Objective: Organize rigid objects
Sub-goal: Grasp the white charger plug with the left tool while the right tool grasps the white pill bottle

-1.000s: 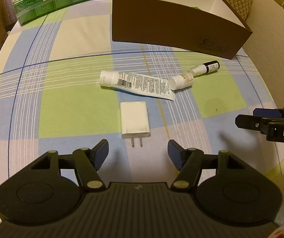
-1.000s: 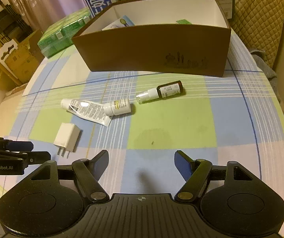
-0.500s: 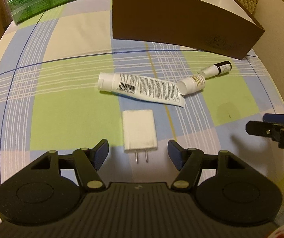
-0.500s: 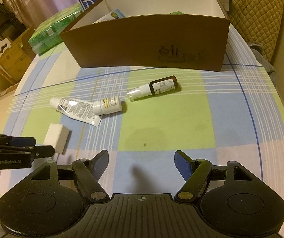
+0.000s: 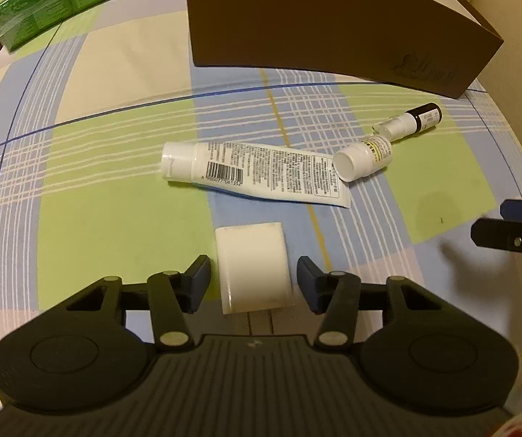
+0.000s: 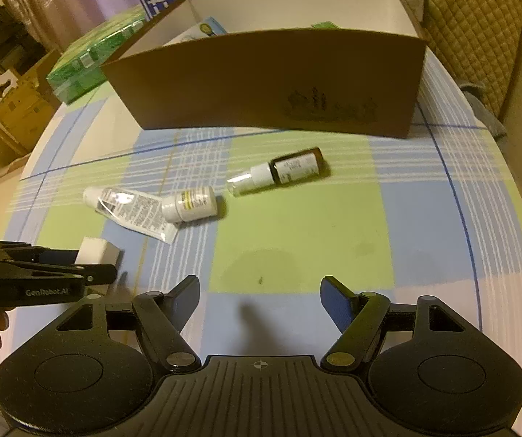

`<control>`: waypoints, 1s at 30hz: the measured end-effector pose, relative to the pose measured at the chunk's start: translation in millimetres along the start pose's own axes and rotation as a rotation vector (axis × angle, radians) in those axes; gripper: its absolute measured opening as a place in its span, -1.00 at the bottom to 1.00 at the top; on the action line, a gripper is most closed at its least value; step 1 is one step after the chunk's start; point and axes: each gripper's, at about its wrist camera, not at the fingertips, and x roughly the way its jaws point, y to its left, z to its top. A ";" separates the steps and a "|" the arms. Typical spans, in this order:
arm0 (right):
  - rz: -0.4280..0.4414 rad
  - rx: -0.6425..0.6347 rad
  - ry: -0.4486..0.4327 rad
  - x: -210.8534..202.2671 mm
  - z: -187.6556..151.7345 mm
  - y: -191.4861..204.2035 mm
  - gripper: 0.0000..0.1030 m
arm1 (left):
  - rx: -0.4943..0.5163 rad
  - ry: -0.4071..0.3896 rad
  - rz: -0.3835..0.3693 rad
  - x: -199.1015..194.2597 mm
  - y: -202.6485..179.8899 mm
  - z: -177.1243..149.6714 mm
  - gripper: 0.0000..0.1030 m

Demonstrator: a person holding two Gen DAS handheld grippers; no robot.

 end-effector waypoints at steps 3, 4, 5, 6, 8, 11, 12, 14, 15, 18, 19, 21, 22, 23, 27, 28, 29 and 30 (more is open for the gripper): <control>0.011 -0.018 -0.008 4.2 4.8 5.0 0.37 | 0.007 -0.003 0.010 2.2 0.4 0.4 -0.13; 0.015 -0.026 -0.009 5.5 6.4 7.4 0.37 | 0.010 -0.004 0.009 2.8 0.5 0.5 -0.18; 0.021 -0.037 -0.011 7.3 8.3 10.0 0.37 | 0.011 -0.004 0.003 2.9 1.0 0.6 -0.23; 0.027 -0.047 -0.014 9.4 9.9 12.6 0.37 | 0.011 -0.005 -0.004 3.2 1.2 0.7 -0.24; 0.039 -0.062 -0.018 14.0 13.3 17.7 0.37 | 0.019 -0.009 -0.003 3.2 0.9 0.2 -0.24; 0.054 -0.084 -0.028 22.5 17.9 25.6 0.36 | 0.020 -0.018 0.004 1.9 2.8 -0.4 -0.27; 0.058 -0.097 -0.031 25.7 19.8 29.1 0.36 | 0.020 -0.024 0.008 0.9 4.1 -0.3 -0.28; 0.065 -0.123 -0.036 32.5 23.5 35.1 0.36 | 0.013 -0.029 0.017 -0.1 7.7 0.0 -0.29; 0.062 -0.131 -0.038 36.1 25.3 37.8 0.36 | 0.005 -0.028 0.023 0.0 10.6 0.4 -0.29; 0.071 -0.152 -0.039 46.8 29.8 42.7 0.36 | -0.020 -0.031 0.042 -0.5 18.5 0.5 -0.29; 0.069 -0.159 -0.040 50.2 31.0 44.0 0.36 | -0.029 -0.032 0.049 -0.7 21.6 0.3 -0.29; 0.070 -0.172 -0.043 56.4 33.8 46.6 0.35 | -0.047 -0.032 0.059 -1.6 28.0 -0.4 -0.29; 0.069 -0.175 -0.043 58.7 34.4 47.3 0.35 | -0.056 -0.032 0.065 -2.1 31.2 -0.6 -0.29; 0.065 -0.178 -0.042 62.3 35.9 48.4 0.33 | -0.064 -0.032 0.071 -2.6 34.5 -0.9 -0.29; 0.062 -0.188 -0.039 74.7 41.8 50.6 0.15 | -0.093 -0.034 0.091 -4.3 45.4 -2.0 -0.29; 0.064 -0.191 -0.040 76.3 42.6 51.4 0.13 | -0.096 -0.034 0.094 -4.3 46.8 -1.9 -0.29; 0.064 -0.195 -0.040 78.9 43.6 52.3 0.11 | -0.100 -0.035 0.096 -4.5 48.3 -1.9 -0.29; 0.064 -0.198 -0.039 81.2 44.4 53.1 0.09 | -0.102 -0.035 0.095 -4.5 49.7 -1.8 -0.29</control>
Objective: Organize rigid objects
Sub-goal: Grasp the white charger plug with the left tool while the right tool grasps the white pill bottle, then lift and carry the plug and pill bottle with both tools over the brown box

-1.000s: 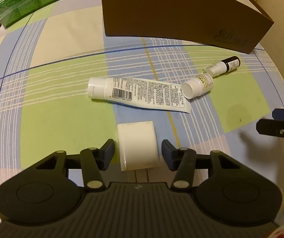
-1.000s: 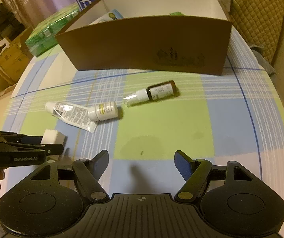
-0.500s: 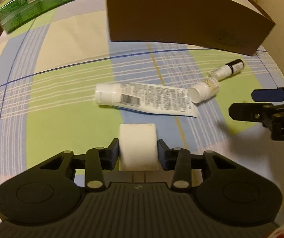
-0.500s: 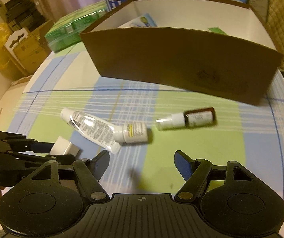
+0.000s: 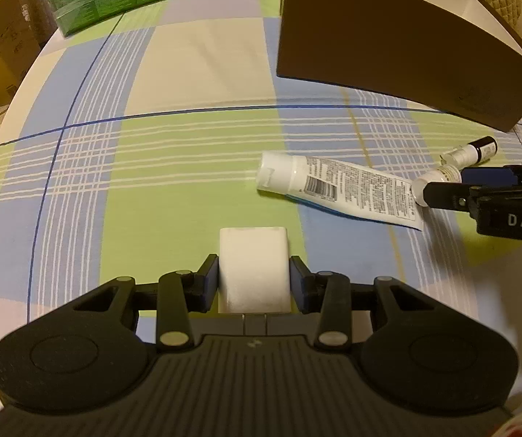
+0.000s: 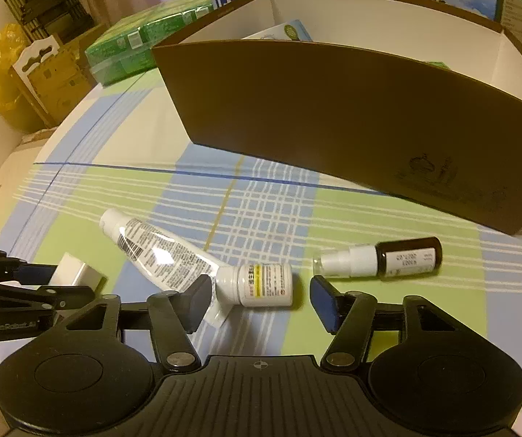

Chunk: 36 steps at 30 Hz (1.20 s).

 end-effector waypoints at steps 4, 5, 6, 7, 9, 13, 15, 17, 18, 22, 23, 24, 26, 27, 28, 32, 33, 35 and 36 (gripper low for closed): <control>-0.003 -0.021 0.013 7.8 0.6 3.7 -0.13 | 0.002 0.002 0.003 0.0 0.7 0.4 -0.29; -0.006 -0.028 0.015 9.5 0.2 4.6 -0.15 | 0.003 0.002 0.005 0.4 0.2 0.5 -0.29; -0.004 -0.032 0.011 10.1 -0.3 5.2 -0.15 | 0.004 0.001 0.007 0.4 0.1 0.5 -0.29; -0.005 -0.033 0.007 9.2 -1.0 5.3 -0.16 | 0.003 0.001 0.008 0.5 0.1 0.8 -0.29; -0.002 -0.035 0.008 7.8 -2.3 4.5 -0.16 | 0.003 0.000 0.009 0.9 0.0 1.1 -0.29; 0.002 -0.022 0.012 1.5 -5.1 1.1 -0.16 | 0.003 0.008 0.016 3.6 -1.2 1.9 -0.29; 0.004 -0.015 0.012 -2.7 -6.7 -0.1 -0.16 | 0.007 0.005 0.026 4.9 -2.9 1.6 -0.29; 0.007 -0.008 0.009 -7.2 -9.3 -1.1 -0.16 | 0.016 -0.003 0.033 4.6 -5.3 0.9 -0.29; 0.009 -0.004 0.010 -9.4 -11.1 -1.9 -0.16 | 0.018 -0.006 0.034 4.5 -5.4 0.6 -0.29; 0.009 0.011 0.019 -15.8 -18.3 -3.7 -0.16 | 0.020 -0.005 0.036 4.4 -5.9 0.5 -0.29; 0.010 0.015 0.019 -17.7 -19.8 -4.2 -0.16 | 0.019 -0.004 0.038 4.1 -6.3 -0.2 -0.29; 0.010 0.018 0.019 -19.7 -21.1 -4.6 -0.16 | 0.018 -0.004 0.038 4.0 -6.6 -0.8 -0.29; 0.010 0.023 0.018 -24.3 -23.6 -5.6 -0.16 | 0.019 -0.003 0.039 3.3 -7.5 -2.7 -0.29; 0.009 0.025 0.015 -26.2 -24.2 -5.6 -0.16 | 0.020 -0.003 0.038 2.8 -7.8 -3.7 -0.29; 0.008 0.027 0.012 -28.5 -24.7 -6.2 -0.16 | 0.021 -0.002 0.037 2.5 -8.1 -4.6 -0.29; 0.007 0.036 -0.002 -39.3 -25.9 -7.7 -0.16 | 0.027 0.002 0.034 -0.5 -10.3 -9.0 -0.29; 0.009 0.037 -0.005 -41.9 -26.1 -7.9 -0.16 | 0.028 0.002 0.031 -2.2 -11.0 -10.0 -0.29; 0.008 0.039 -0.013 -47.3 -26.4 -7.9 -0.16 | 0.032 -0.007 0.021 -7.4 -12.4 -11.7 -0.29; 0.008 0.041 -0.018 -50.8 -26.7 -8.1 -0.16 | 0.035 -0.012 0.017 -9.9 -13.3 -12.1 -0.29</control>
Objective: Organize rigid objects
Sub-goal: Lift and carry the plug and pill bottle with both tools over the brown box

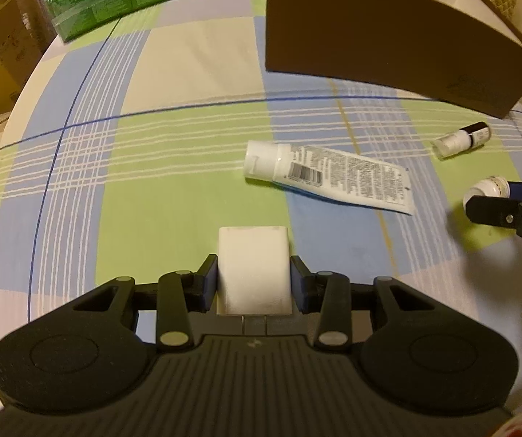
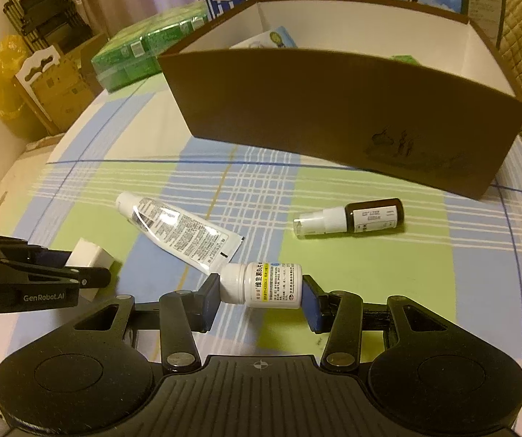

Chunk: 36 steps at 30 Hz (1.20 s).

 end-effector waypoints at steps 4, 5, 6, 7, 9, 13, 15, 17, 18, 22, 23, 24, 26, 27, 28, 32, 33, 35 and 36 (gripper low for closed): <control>-0.005 0.012 -0.018 -12.5 -0.7 -1.6 -0.16 | 0.002 -0.024 -0.015 -13.7 -2.9 0.6 -0.29; -0.006 0.015 -0.021 -15.3 -0.5 -1.9 -0.16 | 0.003 -0.031 -0.019 -17.5 -3.8 1.3 -0.29; -0.007 0.018 -0.025 -17.8 -0.6 -2.1 -0.16 | 0.005 -0.037 -0.023 -20.8 -4.4 2.3 -0.29; -0.008 0.021 -0.029 -20.8 -0.6 -2.5 -0.16 | 0.008 -0.044 -0.028 -24.4 -5.3 3.0 -0.29; -0.011 0.028 -0.035 -26.2 -1.3 -3.7 -0.16 | 0.014 -0.060 -0.036 -31.2 -7.8 5.2 -0.29; -0.013 0.038 -0.049 -35.7 -2.1 -5.3 -0.16 | 0.025 -0.096 -0.055 -45.3 -13.6 10.8 -0.29; -0.014 0.043 -0.054 -39.6 -2.1 -6.5 -0.16 | 0.033 -0.114 -0.066 -51.9 -17.8 13.7 -0.29; -0.017 0.049 -0.060 -43.2 -1.5 -7.7 -0.16 | 0.041 -0.131 -0.077 -58.2 -21.9 18.2 -0.29; -0.018 0.052 -0.063 -45.0 -0.7 -8.9 -0.16 | 0.045 -0.138 -0.082 -60.9 -24.0 20.4 -0.29; -0.024 0.062 -0.083 -53.5 5.2 -14.8 -0.16 | 0.062 -0.167 -0.097 -69.6 -31.7 31.2 -0.29; -0.026 0.064 -0.089 -55.4 7.7 -16.3 -0.16 | 0.067 -0.174 -0.100 -71.5 -33.5 34.5 -0.29; -0.027 0.065 -0.093 -57.0 9.9 -18.0 -0.16 | 0.073 -0.181 -0.103 -73.2 -35.3 38.1 -0.29; -0.031 0.066 -0.110 -61.1 17.1 -21.6 -0.16 | 0.084 -0.194 -0.106 -76.0 -39.1 46.2 -0.29; -0.033 0.066 -0.118 -63.2 20.8 -23.6 -0.16 | 0.090 -0.202 -0.107 -77.5 -41.0 50.7 -0.29; -0.034 0.067 -0.125 -64.5 25.1 -25.3 -0.16 | 0.095 -0.210 -0.108 -78.9 -42.6 55.2 -0.29; -0.045 0.064 -0.163 -71.7 43.3 -35.3 -0.16 | 0.115 -0.242 -0.113 -83.3 -48.7 74.4 -0.29; -0.049 0.064 -0.172 -73.2 48.3 -38.1 -0.16 | 0.123 -0.250 -0.113 -84.1 -51.0 79.3 -0.29; -0.054 0.064 -0.186 -75.5 57.0 -44.2 -0.16 | 0.139 -0.265 -0.117 -85.6 -54.8 90.3 -0.29; -0.057 0.063 -0.193 -76.5 61.2 -47.1 -0.16 | 0.145 -0.272 -0.120 -86.3 -56.3 96.4 -0.29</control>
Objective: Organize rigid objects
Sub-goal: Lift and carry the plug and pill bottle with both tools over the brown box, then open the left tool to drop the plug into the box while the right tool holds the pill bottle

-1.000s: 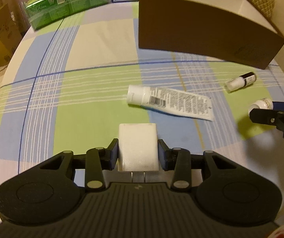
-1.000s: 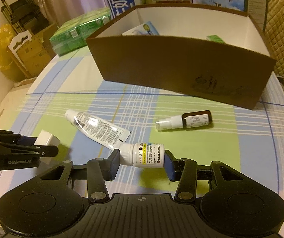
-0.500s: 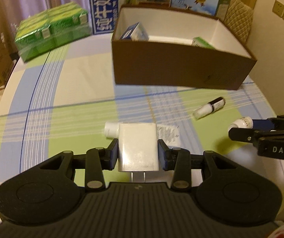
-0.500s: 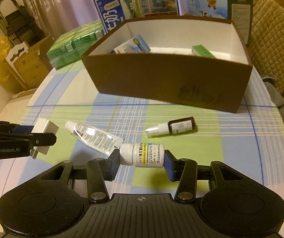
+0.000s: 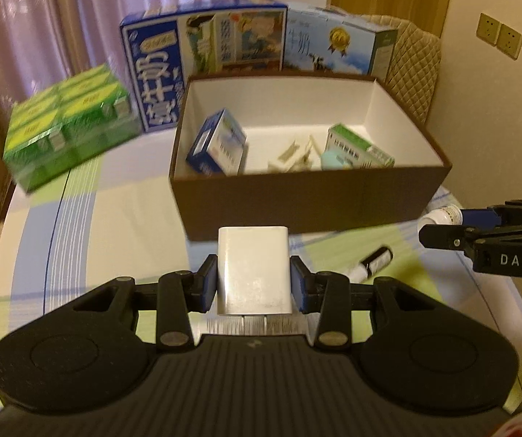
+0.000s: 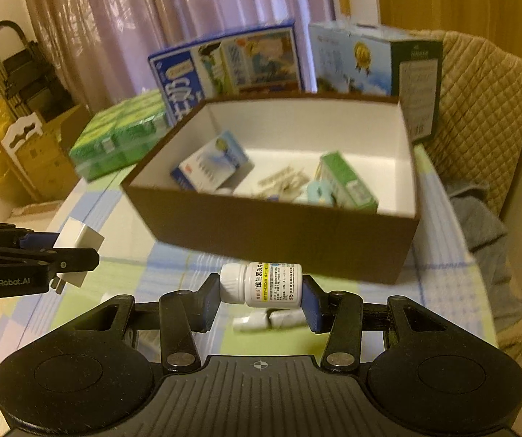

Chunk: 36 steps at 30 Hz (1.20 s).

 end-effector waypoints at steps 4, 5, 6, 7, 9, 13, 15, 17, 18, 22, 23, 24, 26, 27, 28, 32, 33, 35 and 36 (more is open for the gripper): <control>-0.009 0.000 -0.021 2.8 19.0 -10.6 -0.16 | 0.029 -0.031 -0.009 6.6 -3.4 26.6 -0.29; -0.012 0.000 -0.025 4.2 23.4 -12.7 -0.16 | 0.038 -0.039 -0.011 8.9 -4.6 33.9 -0.29; -0.015 -0.001 -0.030 5.4 27.2 -14.6 -0.16 | 0.044 -0.045 -0.012 10.9 -5.7 39.0 -0.29; -0.017 -0.001 -0.032 6.8 30.7 -16.9 -0.16 | 0.052 -0.052 -0.015 13.9 -6.8 46.4 -0.29; -0.023 -0.002 -0.039 11.2 40.6 -21.6 -0.16 | 0.063 -0.062 -0.021 18.9 -8.5 57.5 -0.29; -0.033 -0.004 -0.056 21.1 59.7 -32.1 -0.16 | 0.093 -0.079 -0.022 34.4 -13.3 82.8 -0.29; -0.039 0.000 -0.065 27.3 71.8 -38.0 -0.16 | 0.102 -0.080 -0.026 43.6 -14.7 95.5 -0.29; -0.051 -0.005 -0.073 33.7 82.5 -42.9 -0.16 | 0.115 -0.082 -0.027 52.6 -16.3 106.5 -0.29; -0.056 -0.008 -0.076 36.4 86.7 -45.6 -0.16 | 0.124 -0.082 -0.026 56.8 -16.7 111.2 -0.29; -0.072 -0.012 -0.077 51.0 104.0 -56.6 -0.16 | 0.154 -0.076 -0.023 77.5 -19.4 130.0 -0.29; -0.078 -0.014 -0.077 55.8 108.6 -59.3 -0.16 | 0.156 -0.073 -0.023 83.6 -19.5 134.7 -0.29; -0.083 -0.015 -0.077 60.1 112.3 -61.8 -0.16 | 0.157 -0.069 -0.022 88.6 -20.1 138.4 -0.29; -0.091 -0.019 -0.075 69.3 119.4 -67.3 -0.16 | 0.163 -0.063 -0.024 99.7 -20.7 146.1 -0.29; -0.095 -0.019 -0.073 73.7 122.1 -69.1 -0.16 | 0.168 -0.057 -0.021 106.1 -21.5 150.1 -0.29; -0.100 -0.019 -0.070 78.9 125.3 -71.7 -0.16 | 0.173 -0.053 -0.018 111.9 -22.3 153.5 -0.29; -0.110 -0.012 -0.059 94.6 134.0 -82.5 -0.16 | 0.189 -0.034 -0.018 134.2 -25.4 164.8 -0.29; -0.112 -0.011 -0.057 99.0 136.2 -85.3 -0.16 | 0.192 -0.031 -0.017 138.1 -26.1 166.7 -0.29; -0.119 -0.011 -0.050 107.0 139.6 -90.6 -0.16 | 0.200 -0.023 -0.011 147.8 -27.8 170.5 -0.29; -0.122 -0.009 -0.047 110.3 140.4 -92.7 -0.16 | 0.203 -0.019 -0.010 152.6 -28.3 172.1 -0.29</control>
